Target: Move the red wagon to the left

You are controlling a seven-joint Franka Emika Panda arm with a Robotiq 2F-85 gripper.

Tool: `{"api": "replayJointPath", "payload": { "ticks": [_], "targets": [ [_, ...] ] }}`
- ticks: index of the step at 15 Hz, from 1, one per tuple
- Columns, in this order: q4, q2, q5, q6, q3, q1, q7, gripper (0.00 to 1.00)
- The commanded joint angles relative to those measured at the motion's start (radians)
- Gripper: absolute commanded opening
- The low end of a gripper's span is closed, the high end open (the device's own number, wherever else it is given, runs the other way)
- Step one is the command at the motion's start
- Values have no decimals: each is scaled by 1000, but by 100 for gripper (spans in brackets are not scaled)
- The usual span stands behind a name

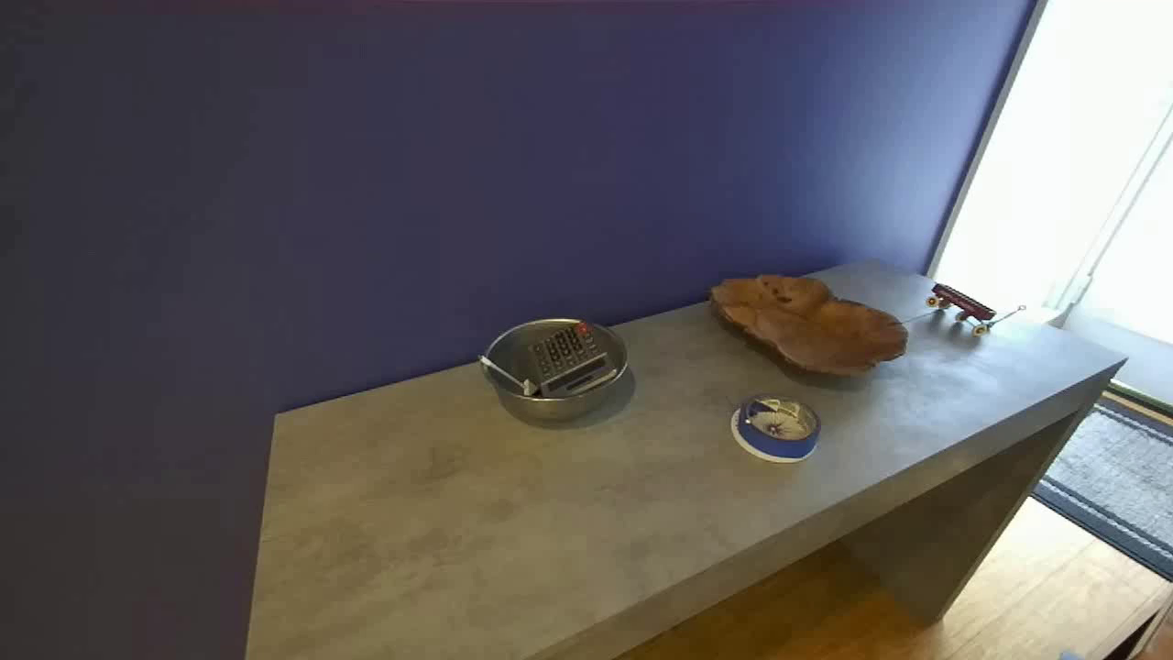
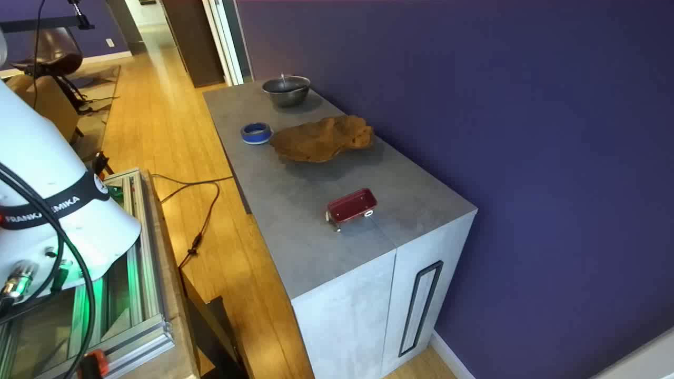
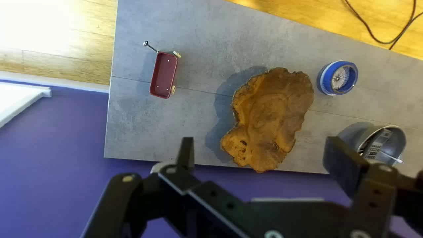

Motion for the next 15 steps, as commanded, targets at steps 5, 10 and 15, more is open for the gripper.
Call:
{"api": "replayJointPath", "payload": {
  "ticks": [5,10,15],
  "targets": [
    [-132,13,-18,150,81,-71,79,100],
    [-364,42,-7,398,78,-98,55,100],
    [-467,113,-44,550,82,-133,64,100]
  ]
}}
